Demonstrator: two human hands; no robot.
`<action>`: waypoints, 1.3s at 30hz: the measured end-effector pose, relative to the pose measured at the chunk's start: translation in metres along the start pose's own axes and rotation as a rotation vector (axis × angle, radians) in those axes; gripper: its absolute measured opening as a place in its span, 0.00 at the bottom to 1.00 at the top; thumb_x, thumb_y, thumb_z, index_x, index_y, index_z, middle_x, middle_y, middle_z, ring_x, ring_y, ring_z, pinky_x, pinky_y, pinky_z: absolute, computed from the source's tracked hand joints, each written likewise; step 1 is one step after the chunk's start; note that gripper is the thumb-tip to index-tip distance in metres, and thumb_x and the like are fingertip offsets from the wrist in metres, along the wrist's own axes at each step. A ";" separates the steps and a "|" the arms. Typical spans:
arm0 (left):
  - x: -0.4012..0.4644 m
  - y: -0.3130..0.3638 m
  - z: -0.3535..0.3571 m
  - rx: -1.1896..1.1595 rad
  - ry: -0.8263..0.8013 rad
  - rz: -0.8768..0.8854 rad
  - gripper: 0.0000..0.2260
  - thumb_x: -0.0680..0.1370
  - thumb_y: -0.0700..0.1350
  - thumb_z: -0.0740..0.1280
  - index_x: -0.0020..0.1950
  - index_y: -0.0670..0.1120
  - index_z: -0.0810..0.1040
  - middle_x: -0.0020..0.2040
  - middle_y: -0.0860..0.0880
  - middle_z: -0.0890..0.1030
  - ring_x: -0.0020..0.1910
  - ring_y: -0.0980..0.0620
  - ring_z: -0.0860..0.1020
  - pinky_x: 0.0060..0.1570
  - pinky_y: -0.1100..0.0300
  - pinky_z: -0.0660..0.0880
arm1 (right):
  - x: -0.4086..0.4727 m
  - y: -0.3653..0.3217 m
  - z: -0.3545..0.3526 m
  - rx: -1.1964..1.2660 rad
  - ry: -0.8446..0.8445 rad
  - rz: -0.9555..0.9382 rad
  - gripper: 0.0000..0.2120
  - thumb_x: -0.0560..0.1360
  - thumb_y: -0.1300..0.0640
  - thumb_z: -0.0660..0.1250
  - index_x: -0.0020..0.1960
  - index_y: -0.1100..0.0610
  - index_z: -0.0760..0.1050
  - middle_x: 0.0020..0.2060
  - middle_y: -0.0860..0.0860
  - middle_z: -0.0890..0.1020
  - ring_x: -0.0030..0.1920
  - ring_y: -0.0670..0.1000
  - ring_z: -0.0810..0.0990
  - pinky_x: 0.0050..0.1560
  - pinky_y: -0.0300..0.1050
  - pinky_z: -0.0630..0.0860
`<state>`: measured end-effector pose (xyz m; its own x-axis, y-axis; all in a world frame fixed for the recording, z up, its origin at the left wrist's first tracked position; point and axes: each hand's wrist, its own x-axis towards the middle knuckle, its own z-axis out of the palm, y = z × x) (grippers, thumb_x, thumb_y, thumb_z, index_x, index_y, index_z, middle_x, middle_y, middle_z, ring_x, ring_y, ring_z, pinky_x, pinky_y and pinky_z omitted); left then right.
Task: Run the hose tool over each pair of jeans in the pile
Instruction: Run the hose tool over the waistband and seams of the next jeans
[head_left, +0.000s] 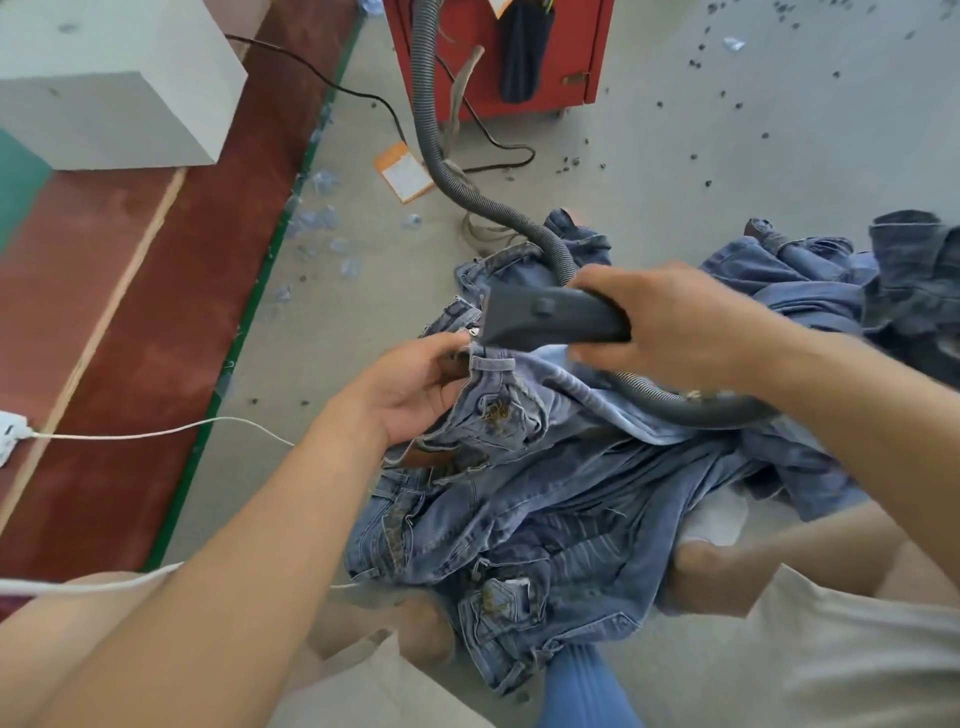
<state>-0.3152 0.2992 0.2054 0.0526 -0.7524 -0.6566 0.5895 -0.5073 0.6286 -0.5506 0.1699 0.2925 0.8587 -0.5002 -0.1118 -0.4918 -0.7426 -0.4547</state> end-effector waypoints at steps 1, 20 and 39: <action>0.000 0.000 0.000 -0.038 0.030 -0.006 0.10 0.83 0.42 0.64 0.58 0.40 0.83 0.48 0.42 0.85 0.45 0.48 0.84 0.54 0.57 0.82 | -0.001 0.006 -0.005 -0.021 0.008 0.026 0.13 0.74 0.41 0.70 0.54 0.43 0.72 0.35 0.42 0.80 0.35 0.44 0.78 0.40 0.52 0.78; -0.011 -0.004 0.016 -0.052 -0.046 -0.037 0.25 0.87 0.54 0.53 0.75 0.37 0.71 0.71 0.33 0.75 0.72 0.35 0.73 0.74 0.39 0.68 | -0.013 -0.002 -0.016 -0.157 -0.153 0.045 0.11 0.74 0.40 0.70 0.52 0.42 0.72 0.34 0.42 0.80 0.33 0.42 0.77 0.35 0.47 0.76; -0.022 -0.042 0.069 -0.384 -0.507 -0.002 0.18 0.80 0.46 0.49 0.55 0.42 0.77 0.51 0.44 0.79 0.54 0.45 0.76 0.63 0.50 0.71 | 0.021 -0.020 0.041 0.127 0.108 0.424 0.29 0.63 0.34 0.80 0.49 0.52 0.70 0.38 0.47 0.77 0.36 0.44 0.74 0.30 0.45 0.66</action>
<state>-0.3962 0.3079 0.2223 -0.2819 -0.9047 -0.3196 0.8410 -0.3933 0.3716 -0.5169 0.1926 0.2634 0.5616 -0.7971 -0.2219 -0.7696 -0.4047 -0.4938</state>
